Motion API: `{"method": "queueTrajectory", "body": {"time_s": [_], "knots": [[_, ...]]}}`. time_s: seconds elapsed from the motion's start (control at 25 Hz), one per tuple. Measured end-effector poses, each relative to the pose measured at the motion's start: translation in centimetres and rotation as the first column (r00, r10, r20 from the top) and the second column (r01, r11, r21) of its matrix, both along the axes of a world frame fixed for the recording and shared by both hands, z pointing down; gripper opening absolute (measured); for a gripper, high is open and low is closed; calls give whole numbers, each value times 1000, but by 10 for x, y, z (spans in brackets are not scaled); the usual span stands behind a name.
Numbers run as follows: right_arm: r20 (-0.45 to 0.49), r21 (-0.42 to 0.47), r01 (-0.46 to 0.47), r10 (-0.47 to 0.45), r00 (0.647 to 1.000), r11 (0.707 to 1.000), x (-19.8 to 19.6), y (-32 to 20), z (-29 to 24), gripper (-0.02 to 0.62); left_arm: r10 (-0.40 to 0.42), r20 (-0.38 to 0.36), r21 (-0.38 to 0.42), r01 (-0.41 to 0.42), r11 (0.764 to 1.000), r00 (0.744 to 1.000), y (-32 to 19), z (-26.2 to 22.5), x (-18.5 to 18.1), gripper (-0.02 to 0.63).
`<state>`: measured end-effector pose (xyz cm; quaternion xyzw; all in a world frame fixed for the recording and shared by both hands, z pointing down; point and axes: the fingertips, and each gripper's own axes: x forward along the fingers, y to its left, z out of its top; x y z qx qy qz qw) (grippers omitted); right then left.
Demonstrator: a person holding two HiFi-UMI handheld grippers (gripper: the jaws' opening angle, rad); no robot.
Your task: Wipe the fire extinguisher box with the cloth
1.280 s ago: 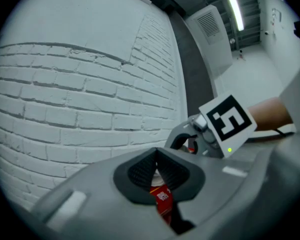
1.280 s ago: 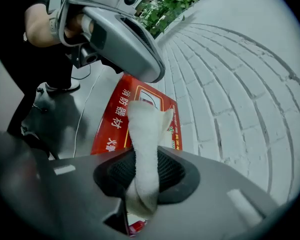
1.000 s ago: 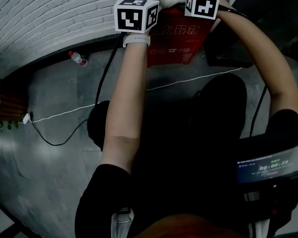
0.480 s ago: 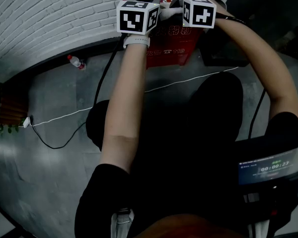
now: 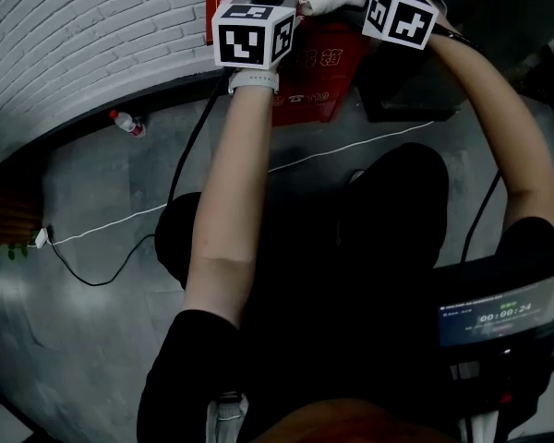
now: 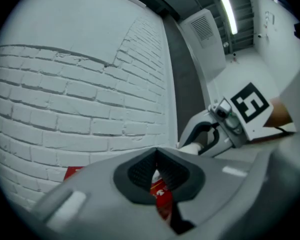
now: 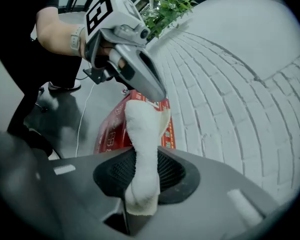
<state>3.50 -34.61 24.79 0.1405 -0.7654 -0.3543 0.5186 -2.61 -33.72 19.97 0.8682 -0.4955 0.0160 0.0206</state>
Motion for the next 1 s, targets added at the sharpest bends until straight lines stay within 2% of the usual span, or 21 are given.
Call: {"method": "queueTrajectory", "body": {"time_s": [0.16,0.44,0.68,0.8,1.0], "knots": [[31,47,-63,61,998,997,25,-41,-15,104,32,-25,16,-32,999,999,-8,-6,25,3],[12,156,-100,100,995,983,48,-112,-22,104,67,-23,5,-67,998,998,-33,2,61,3],[-15,138,-78,81,997,987,47,-104,-11,106,96,-21,-32,-97,995,995,-52,22,80,3],[-31,118,-62,66,997,991,46,-93,-3,106,101,-4,-27,-101,994,995,-52,23,88,3],[-57,92,-39,44,997,995,45,-80,8,103,114,-20,-36,-115,993,993,-46,25,95,3]]}}
